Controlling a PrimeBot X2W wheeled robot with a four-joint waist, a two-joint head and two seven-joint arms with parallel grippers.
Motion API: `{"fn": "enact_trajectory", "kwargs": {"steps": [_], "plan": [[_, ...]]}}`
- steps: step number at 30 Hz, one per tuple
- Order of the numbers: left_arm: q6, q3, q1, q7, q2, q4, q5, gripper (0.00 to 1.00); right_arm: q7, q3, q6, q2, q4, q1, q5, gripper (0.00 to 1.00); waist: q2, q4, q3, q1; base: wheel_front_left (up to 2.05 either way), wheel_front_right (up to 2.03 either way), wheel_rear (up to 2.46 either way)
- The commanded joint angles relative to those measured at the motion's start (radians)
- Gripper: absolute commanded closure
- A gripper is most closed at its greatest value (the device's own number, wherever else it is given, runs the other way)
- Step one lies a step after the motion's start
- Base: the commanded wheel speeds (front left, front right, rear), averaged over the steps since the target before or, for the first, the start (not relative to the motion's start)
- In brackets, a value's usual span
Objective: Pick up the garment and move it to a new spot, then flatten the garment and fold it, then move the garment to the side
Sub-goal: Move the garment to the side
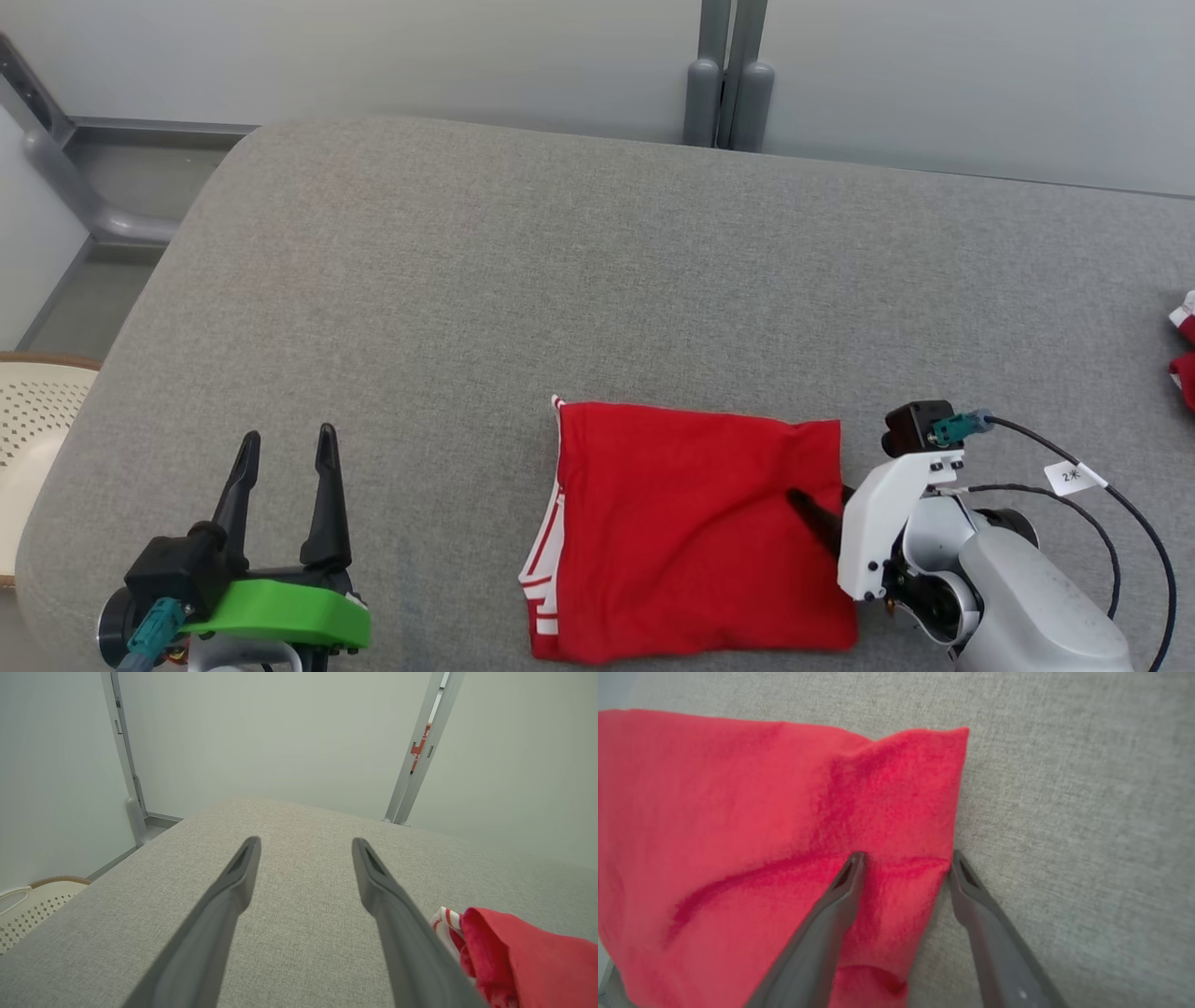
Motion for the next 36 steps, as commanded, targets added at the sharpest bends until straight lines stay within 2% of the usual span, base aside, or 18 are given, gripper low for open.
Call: {"fn": "enact_trajectory", "kwargs": {"steps": [1,2,11,17,23,29,36], "plan": [[-0.003,0.003,-0.016,-0.003,0.000,0.001,-0.005,0.00,0.016,0.009,-0.001,0.009,0.014,0.017,0.004,0.73,0.0000,-0.002,0.001,0.0000,0.00,0.00,0.00],[-0.003,0.004,-0.016,-0.003,0.001,0.001,-0.005,0.00,0.007,0.007,-0.001,0.012,0.005,0.017,0.008,1.00,0.0000,-0.005,0.000,0.0000,0.00,0.00,0.00],[-0.003,-0.028,-0.017,-0.003,0.012,-0.004,-0.006,0.00,-0.081,0.009,-0.001,-0.032,-0.072,-0.023,0.016,1.00,0.0000,-0.078,-0.016,0.0000,0.00,0.00,0.00],[-0.003,-0.084,-0.040,-0.003,0.014,-0.017,-0.009,0.00,-0.088,0.022,-0.001,-0.091,-0.114,-0.063,0.026,1.00,0.0000,-0.183,-0.015,0.0000,0.00,0.00,0.00],[-0.003,-0.143,-0.087,-0.003,0.019,-0.015,-0.019,0.00,-0.096,0.018,-0.001,-0.134,-0.134,-0.098,0.037,1.00,0.0000,-0.318,0.007,0.0000,0.00,0.00,0.00],[-0.003,-0.189,-0.130,-0.002,0.033,-0.009,-0.025,0.00,-0.111,0.021,-0.001,-0.144,-0.141,-0.121,0.054,1.00,0.0000,-0.435,0.041,0.0000,0.00,0.00,0.00],[-0.003,-0.229,-0.170,-0.002,0.051,0.003,-0.026,0.00,-0.144,0.031,-0.001,-0.149,-0.140,-0.143,0.075,1.00,0.0000,-0.507,0.086,0.0000,0.00,0.00,0.00]]}}
